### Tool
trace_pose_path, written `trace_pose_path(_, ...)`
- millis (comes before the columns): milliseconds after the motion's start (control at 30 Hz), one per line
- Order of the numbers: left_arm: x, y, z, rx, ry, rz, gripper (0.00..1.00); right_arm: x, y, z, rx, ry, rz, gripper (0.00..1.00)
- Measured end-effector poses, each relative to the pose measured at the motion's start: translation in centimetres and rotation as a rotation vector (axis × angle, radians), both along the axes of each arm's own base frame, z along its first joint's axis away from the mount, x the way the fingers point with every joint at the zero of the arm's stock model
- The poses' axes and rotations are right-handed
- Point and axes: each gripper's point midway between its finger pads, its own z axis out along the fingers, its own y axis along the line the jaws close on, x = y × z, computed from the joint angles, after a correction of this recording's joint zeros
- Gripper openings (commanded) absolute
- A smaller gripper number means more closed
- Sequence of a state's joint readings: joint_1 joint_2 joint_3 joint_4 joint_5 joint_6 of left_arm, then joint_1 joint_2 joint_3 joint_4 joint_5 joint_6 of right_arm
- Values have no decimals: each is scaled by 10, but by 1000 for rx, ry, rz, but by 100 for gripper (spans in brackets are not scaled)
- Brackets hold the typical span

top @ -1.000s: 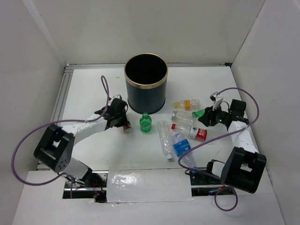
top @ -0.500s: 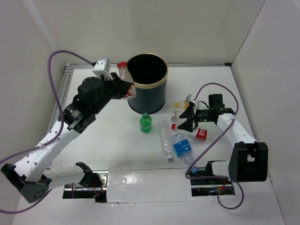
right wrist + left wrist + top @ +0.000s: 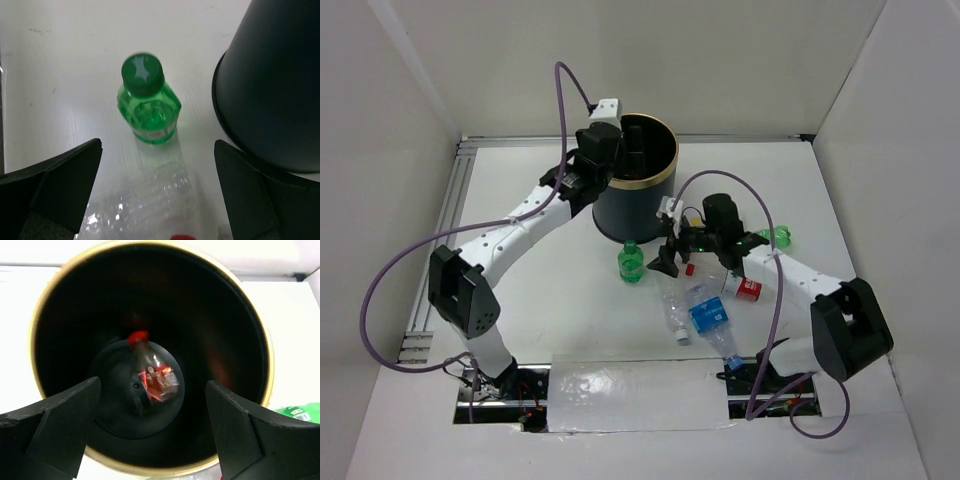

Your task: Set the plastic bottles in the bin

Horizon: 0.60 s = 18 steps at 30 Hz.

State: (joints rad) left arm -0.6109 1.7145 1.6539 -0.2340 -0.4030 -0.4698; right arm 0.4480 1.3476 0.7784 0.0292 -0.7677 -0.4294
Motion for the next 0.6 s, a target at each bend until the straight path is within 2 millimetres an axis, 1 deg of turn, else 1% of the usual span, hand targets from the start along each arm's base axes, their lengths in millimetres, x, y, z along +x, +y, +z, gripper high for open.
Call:
trace_pose_path(33,-1,2,2,1,-2,5,100,3,6,1,6,-15,-1,100)
trace_pose_path(100,-6,8,14,-10,-23,12,100,5,17,-3,10,-26,2,100)
trace_pose_path(167,-19,20,32,-27,-54,17,100,5,26,-11,5,-23,15,100)
trace_pose_path(233,-40,35,49,-45,-91,22,100,2,32,-21,-8,-7,34,100)
trace_pose_path(300,-66,55,67,-65,-137,27,100,-3,40,-28,-21,1,60,100)
trace_pose_path(333,-80,65,73,-76,-154,30,100,-6,43,-31,-25,3,73,100)
trace_pose_path(400,-105,84,78,-95,-177,37,100,-11,52,-36,-31,0,92,100)
trace_pose_path(433,-119,92,77,-109,-185,36,100,-11,56,-38,-34,0,97,100)
trace_pose_path(467,-129,98,71,-120,-181,37,100,-10,60,-40,-36,-1,102,100)
trace_pose_path(500,-140,104,61,-122,-169,36,100,-10,64,-42,-40,0,108,100)
trace_pose_path(600,-168,116,17,-122,-93,30,97,-3,74,-45,-43,-8,111,100)
